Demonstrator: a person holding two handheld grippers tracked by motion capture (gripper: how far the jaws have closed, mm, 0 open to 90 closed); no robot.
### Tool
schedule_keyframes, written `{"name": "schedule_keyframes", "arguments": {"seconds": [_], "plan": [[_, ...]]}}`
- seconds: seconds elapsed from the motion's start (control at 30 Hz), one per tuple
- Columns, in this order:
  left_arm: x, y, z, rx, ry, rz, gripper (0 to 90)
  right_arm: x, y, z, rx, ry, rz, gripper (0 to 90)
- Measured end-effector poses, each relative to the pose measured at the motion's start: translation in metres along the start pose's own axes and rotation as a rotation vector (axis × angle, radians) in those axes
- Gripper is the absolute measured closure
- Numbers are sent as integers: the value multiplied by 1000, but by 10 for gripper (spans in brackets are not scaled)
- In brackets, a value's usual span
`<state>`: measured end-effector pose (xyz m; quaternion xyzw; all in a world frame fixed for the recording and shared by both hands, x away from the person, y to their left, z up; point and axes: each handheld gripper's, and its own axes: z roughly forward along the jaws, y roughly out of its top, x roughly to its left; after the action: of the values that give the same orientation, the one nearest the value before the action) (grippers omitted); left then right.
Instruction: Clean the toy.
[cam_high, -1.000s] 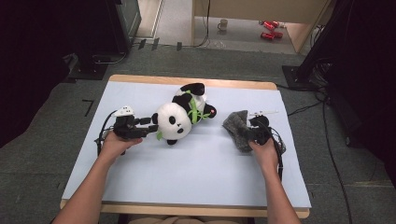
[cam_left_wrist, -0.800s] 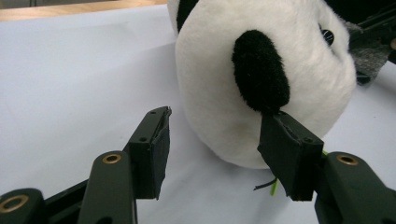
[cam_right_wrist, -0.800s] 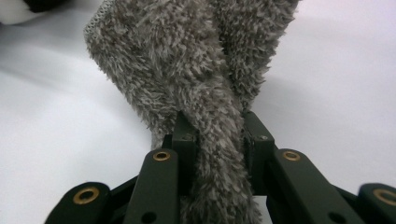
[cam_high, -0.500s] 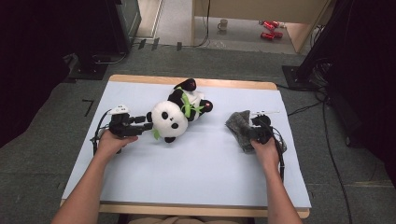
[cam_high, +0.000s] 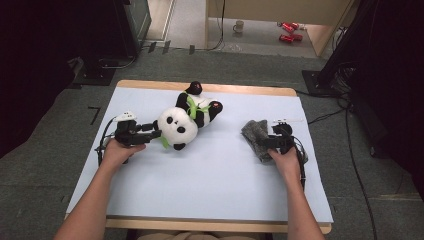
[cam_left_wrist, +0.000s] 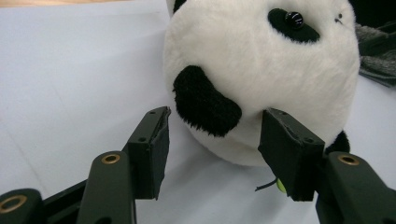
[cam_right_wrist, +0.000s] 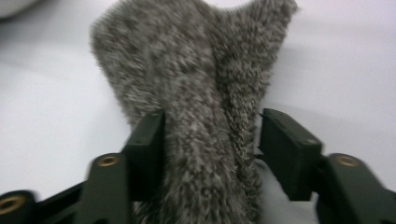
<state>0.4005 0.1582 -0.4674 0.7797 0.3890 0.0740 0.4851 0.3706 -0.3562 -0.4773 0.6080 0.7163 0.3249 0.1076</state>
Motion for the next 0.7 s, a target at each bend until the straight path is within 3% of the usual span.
{"name": "schedule_keyframes", "arguments": {"seconds": [0.1,0.23,0.43,0.7], "plan": [[-1,0,-1,3,8,10,416,0,2,-9,-37,41,-8,343],[-2,1,-3,19,23,4,409,5,4,-18,-54,48,-54,335],[-4,0,-4,48,37,24,399,4,4,-29,-76,52,-105,399],[1,-2,-8,75,66,22,379,-14,3,-42,-119,24,-86,445]]}}
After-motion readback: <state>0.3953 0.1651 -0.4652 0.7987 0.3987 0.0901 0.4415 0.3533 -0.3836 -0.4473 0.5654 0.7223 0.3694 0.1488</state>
